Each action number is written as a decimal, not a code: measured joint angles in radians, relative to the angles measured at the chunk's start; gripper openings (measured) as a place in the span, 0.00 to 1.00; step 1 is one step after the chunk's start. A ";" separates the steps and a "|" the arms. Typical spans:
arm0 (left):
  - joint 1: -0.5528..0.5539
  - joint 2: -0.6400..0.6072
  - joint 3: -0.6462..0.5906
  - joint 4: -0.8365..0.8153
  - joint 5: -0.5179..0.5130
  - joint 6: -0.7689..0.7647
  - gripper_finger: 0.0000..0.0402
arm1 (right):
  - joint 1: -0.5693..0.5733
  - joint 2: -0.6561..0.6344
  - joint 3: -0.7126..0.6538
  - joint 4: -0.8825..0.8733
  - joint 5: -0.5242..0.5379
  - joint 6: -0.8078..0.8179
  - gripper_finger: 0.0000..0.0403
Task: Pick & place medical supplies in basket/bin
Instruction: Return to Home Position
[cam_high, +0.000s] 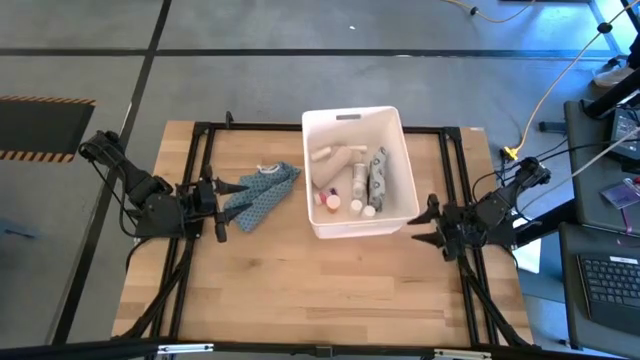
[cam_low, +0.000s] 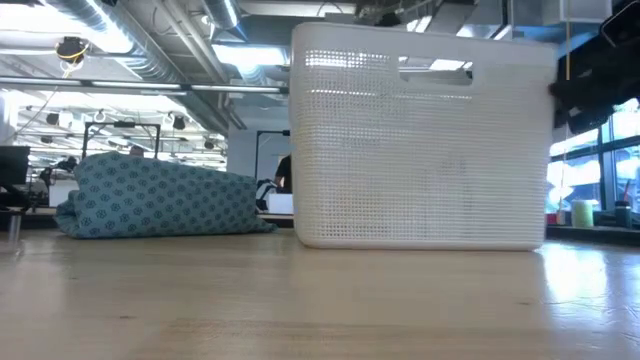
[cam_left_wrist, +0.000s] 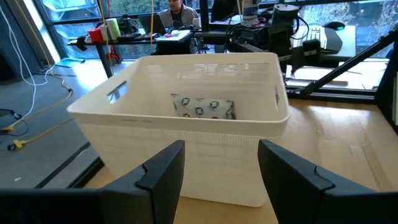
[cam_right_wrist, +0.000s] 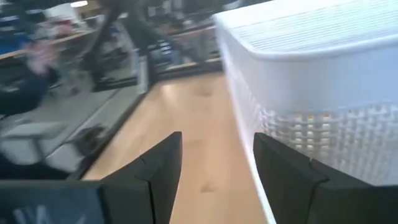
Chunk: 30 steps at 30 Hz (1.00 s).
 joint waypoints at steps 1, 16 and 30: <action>0.000 0.000 0.000 -0.001 0.000 0.006 0.49 | -0.004 0.000 0.000 0.000 0.027 -0.007 0.50; 0.000 -0.002 0.000 0.000 0.002 -0.009 0.49 | -0.049 0.000 0.000 0.005 0.033 -0.170 0.50; 0.010 -0.027 -0.216 0.390 0.091 0.084 0.49 | -0.049 0.000 0.000 0.003 0.031 -0.264 0.50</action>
